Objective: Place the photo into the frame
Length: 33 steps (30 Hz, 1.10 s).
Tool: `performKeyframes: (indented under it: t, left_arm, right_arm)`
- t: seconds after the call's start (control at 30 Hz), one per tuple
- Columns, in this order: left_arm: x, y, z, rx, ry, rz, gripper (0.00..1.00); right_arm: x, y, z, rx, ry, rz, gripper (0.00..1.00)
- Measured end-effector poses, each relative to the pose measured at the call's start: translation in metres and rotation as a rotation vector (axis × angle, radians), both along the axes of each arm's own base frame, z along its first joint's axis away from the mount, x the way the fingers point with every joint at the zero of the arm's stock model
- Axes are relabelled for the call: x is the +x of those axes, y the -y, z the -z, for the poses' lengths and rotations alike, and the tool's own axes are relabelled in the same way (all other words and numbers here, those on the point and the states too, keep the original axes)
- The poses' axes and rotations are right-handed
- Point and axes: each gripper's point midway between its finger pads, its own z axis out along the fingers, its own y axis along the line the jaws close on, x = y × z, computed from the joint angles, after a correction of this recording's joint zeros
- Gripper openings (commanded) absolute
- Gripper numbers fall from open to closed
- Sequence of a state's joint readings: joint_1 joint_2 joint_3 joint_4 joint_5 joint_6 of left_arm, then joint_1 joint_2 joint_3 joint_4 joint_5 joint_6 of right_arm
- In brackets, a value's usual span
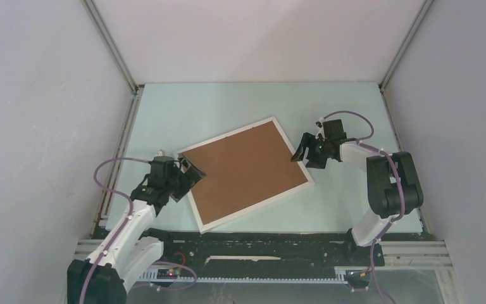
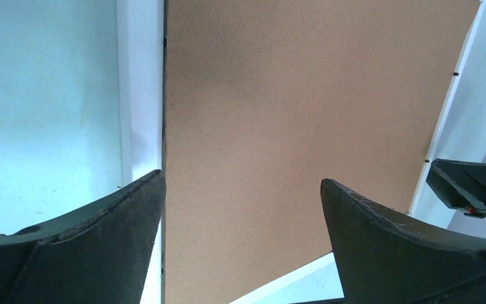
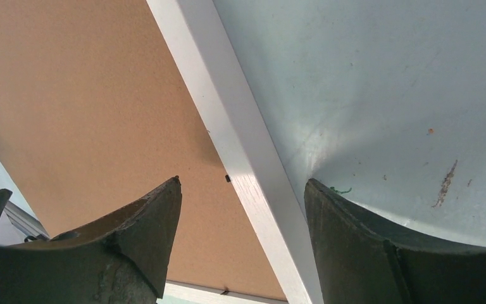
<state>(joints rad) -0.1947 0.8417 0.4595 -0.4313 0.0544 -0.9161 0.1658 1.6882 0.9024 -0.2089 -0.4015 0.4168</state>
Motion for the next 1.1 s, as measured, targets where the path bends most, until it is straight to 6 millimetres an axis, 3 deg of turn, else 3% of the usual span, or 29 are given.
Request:
performKeyframes:
  t: [0.3, 0.47, 0.6, 0.87, 1.1]
  left_arm:
    - [-0.008, 0.005, 0.014, 0.031, -0.061, 0.026, 1.0]
    - [0.0, 0.015, 0.015, 0.011, -0.049, 0.059, 1.0]
    - [0.008, 0.024, 0.009, -0.01, -0.009, 0.089, 1.0]
    - [0.0, 0.037, -0.006, 0.036, 0.072, 0.159, 1.0]
    - [-0.001, 0.042, 0.011, 0.07, -0.008, 0.182, 1.0]
  right_arm:
    - [0.0, -0.001, 0.0, 0.004, 0.0, -0.003, 0.78]
    - [0.0, -0.002, 0.0, 0.008, 0.001, -0.007, 0.78]
    - [0.005, -0.001, 0.0, -0.002, 0.013, -0.007, 0.78]
    - [0.016, -0.001, 0.0, 0.006, 0.038, -0.001, 0.77]
    - [0.023, -0.001, -0.001, 0.01, 0.064, 0.001, 0.77]
